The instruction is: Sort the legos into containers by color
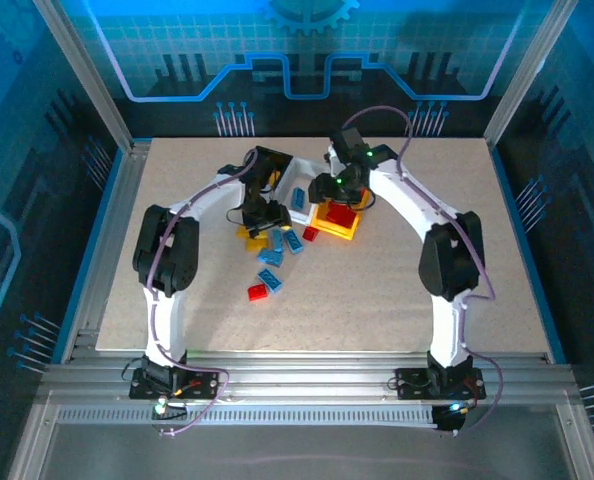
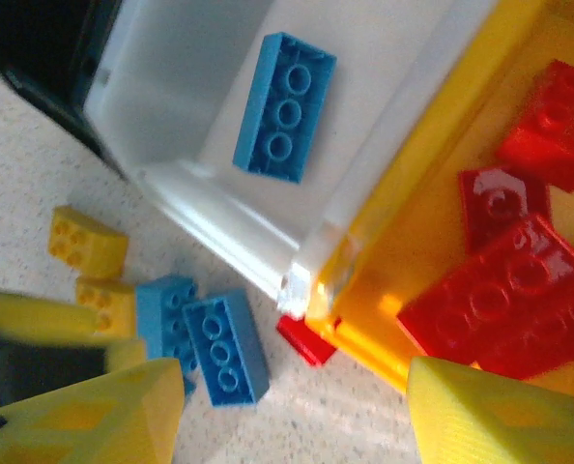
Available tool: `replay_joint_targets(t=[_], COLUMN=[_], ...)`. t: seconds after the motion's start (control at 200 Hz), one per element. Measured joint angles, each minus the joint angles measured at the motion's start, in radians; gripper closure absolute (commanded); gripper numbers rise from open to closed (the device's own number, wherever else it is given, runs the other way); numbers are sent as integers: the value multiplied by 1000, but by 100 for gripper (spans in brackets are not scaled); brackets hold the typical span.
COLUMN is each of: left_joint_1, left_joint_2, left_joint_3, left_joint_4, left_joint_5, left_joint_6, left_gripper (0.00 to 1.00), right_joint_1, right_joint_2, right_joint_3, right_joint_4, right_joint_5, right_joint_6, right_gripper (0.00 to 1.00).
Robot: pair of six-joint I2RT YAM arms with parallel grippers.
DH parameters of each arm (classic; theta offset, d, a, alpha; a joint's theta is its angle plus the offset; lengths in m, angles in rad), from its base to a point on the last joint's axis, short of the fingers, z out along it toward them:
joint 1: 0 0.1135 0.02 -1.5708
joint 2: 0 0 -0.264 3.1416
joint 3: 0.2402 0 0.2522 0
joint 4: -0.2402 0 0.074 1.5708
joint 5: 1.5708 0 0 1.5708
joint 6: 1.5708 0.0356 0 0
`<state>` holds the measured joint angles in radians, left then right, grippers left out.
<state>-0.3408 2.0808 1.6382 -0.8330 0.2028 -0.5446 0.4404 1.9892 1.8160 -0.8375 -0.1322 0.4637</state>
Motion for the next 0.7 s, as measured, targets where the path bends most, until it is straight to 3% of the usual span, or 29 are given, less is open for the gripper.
replay_joint_targets(t=[0.185,0.7], left_joint_1=[-3,-13], left_joint_2=[66,109], left_joint_3=[56,75], left_joint_4=[-34,-64], left_joint_5=[-17,-35], left_joint_6=[2,21], left_gripper=[47,77], right_joint_1=[1,56], right_joint_2=[-107,-130], right_joint_3=[-116,-233], right_joint_4=[24,47], right_joint_5=[0,1], right_joint_6=[7,21], right_gripper=[37,37])
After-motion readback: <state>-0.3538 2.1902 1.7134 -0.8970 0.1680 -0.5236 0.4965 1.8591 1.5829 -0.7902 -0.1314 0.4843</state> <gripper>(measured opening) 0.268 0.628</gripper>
